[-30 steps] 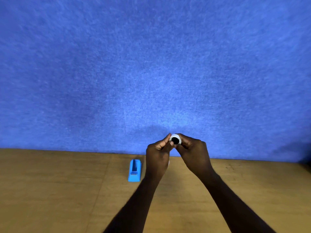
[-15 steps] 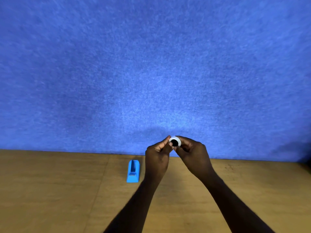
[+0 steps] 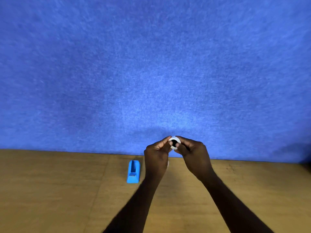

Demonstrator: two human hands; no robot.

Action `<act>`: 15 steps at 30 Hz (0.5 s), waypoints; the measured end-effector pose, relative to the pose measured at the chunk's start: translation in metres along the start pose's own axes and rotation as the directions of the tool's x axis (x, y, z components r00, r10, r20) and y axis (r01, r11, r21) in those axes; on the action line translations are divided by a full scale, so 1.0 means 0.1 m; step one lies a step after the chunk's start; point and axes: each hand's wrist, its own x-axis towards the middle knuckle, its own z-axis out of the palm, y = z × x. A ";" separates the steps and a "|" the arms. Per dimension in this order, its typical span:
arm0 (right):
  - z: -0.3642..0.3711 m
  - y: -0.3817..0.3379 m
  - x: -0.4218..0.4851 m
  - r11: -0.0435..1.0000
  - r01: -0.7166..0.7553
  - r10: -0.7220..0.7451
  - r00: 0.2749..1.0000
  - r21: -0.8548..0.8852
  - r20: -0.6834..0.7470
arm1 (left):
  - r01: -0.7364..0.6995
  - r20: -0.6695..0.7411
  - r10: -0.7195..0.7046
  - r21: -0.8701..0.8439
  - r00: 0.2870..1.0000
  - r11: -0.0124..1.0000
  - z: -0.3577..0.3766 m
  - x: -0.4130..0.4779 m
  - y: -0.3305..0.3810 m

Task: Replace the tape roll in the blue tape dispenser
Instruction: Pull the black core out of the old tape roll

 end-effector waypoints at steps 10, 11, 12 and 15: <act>0.10 0.11 0.02 0.999 -0.030 0.031 0.998 0.023 -0.057 | -0.068 0.240 0.023 0.181 0.971 0.981 -0.01 -0.02 0.00; 0.10 0.11 0.03 0.997 -0.046 0.048 0.998 0.054 -0.046 | -0.073 0.210 0.033 0.186 0.977 0.980 -0.02 0.00 -0.01; 0.11 0.12 0.03 0.994 -0.064 0.068 0.997 0.092 -0.034 | -0.073 0.184 0.037 0.195 0.982 0.978 -0.03 0.02 -0.01; 0.09 0.16 0.08 0.961 -0.128 0.134 0.991 0.243 -0.007 | -0.102 0.193 0.054 0.248 0.980 0.963 -0.08 0.05 -0.06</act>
